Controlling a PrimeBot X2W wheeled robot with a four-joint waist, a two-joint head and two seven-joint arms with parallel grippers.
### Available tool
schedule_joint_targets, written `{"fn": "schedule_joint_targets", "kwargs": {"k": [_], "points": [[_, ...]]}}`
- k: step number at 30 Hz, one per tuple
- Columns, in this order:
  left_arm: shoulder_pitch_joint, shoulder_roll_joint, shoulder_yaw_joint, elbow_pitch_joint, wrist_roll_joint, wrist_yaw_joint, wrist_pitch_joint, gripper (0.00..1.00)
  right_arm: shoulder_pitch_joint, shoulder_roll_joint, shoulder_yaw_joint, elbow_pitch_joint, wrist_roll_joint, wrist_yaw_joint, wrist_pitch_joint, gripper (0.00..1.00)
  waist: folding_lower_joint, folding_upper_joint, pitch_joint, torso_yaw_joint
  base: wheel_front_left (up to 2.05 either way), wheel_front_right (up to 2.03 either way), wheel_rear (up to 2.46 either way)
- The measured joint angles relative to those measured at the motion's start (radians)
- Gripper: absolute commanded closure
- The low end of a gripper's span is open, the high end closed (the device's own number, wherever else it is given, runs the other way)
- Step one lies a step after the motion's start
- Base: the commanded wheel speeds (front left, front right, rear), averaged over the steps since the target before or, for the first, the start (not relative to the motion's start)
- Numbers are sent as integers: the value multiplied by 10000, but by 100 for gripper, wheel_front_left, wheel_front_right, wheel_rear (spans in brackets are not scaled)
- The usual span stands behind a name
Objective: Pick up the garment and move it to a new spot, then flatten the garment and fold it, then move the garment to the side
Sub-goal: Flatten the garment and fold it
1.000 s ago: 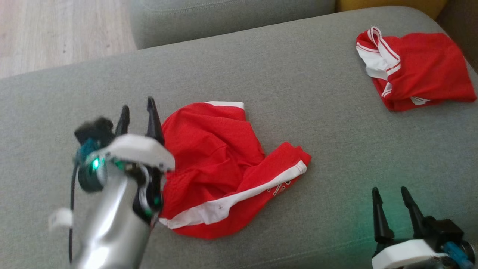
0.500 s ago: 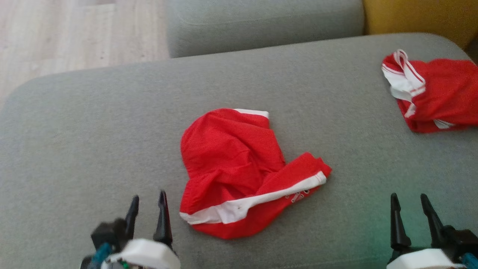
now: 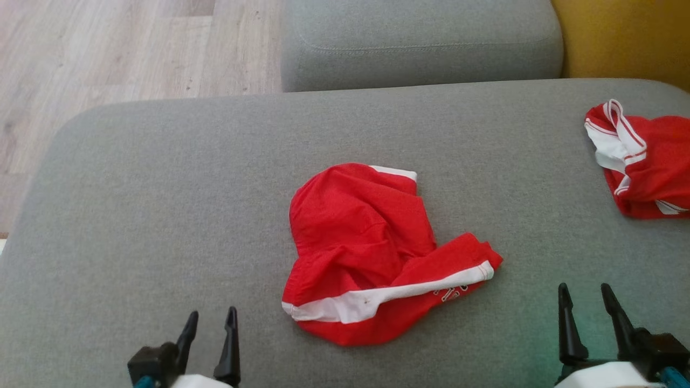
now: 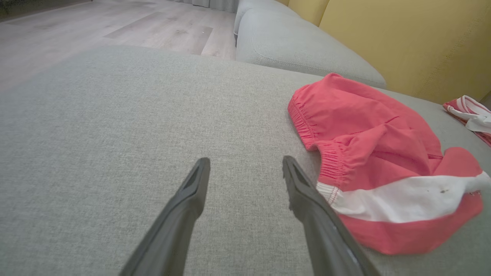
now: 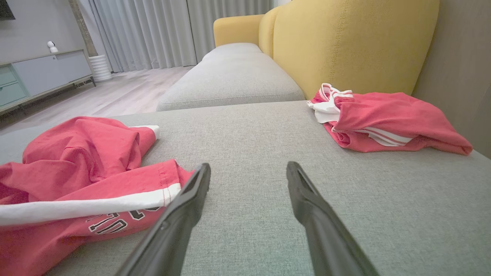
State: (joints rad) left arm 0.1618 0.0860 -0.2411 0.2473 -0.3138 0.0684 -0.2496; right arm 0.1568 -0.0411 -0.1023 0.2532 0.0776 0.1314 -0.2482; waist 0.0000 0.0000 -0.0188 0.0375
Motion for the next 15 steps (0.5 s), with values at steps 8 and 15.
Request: {"fn": "schedule_joint_targets", "kwargs": {"k": [8, 15], "points": [[-19, -209, -52, 40, 119, -493, 0, 0, -25, 0, 408, -81, 286, 0, 0, 0, 0, 0, 62, 31, 0, 0, 0], [-544, -267, -598, 257, -286, -867, 1062, 0, -1147, -65, 1850, 155, 1179, 0, 1080, 0, 0, 0, 308, -70, 0, 0, 0]]}}
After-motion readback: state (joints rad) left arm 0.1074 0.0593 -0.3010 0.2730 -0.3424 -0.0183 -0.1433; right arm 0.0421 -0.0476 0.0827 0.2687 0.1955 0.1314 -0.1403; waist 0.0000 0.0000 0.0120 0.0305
